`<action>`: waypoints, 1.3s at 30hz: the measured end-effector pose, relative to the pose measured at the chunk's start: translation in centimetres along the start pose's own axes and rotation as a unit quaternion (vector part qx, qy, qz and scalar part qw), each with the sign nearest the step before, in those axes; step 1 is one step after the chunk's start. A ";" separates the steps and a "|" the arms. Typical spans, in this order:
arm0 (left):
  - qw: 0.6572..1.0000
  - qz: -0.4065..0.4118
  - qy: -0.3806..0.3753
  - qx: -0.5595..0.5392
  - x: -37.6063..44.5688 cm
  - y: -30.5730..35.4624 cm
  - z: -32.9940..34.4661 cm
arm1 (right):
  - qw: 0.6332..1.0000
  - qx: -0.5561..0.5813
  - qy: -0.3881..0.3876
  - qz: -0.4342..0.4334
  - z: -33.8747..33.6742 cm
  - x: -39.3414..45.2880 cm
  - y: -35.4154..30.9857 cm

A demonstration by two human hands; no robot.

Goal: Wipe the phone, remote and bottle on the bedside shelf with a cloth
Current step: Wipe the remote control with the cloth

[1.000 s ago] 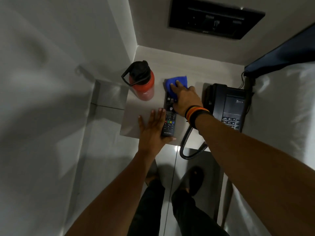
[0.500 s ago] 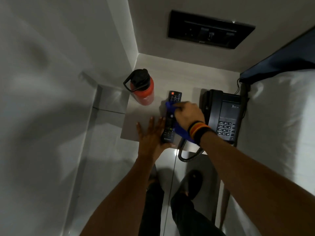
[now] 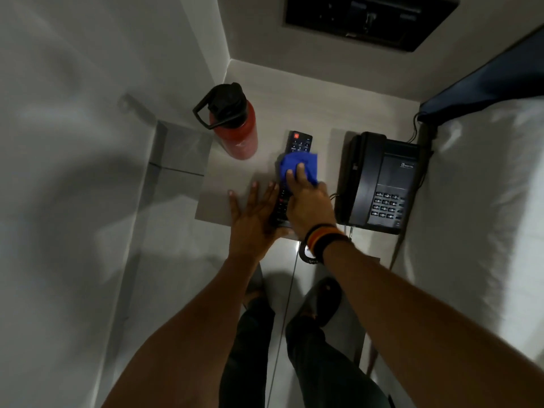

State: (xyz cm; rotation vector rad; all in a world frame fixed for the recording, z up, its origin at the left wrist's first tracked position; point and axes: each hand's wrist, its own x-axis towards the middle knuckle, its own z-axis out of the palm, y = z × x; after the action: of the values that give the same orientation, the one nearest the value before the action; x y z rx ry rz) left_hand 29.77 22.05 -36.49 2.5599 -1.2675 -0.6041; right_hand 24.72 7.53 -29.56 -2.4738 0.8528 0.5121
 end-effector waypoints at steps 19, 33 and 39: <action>0.997 -0.046 0.051 -0.046 0.0 1.7 1.3 | 0.999 0.015 0.030 -0.027 1.8 -1.7 3.0; 0.986 -0.088 0.058 -0.129 0.0 2.7 0.7 | 0.997 0.047 0.063 -0.026 -4.8 1.1 2.5; 0.991 -0.103 0.061 -0.064 0.6 3.0 1.4 | 0.998 -0.052 -0.015 -0.042 0.8 -0.5 1.9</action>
State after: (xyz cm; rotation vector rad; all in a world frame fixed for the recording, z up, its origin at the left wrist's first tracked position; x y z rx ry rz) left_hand 27.34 19.76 -36.82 2.5931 -0.9020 -0.5380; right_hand 22.96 6.88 -30.51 -2.5760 0.7244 0.5768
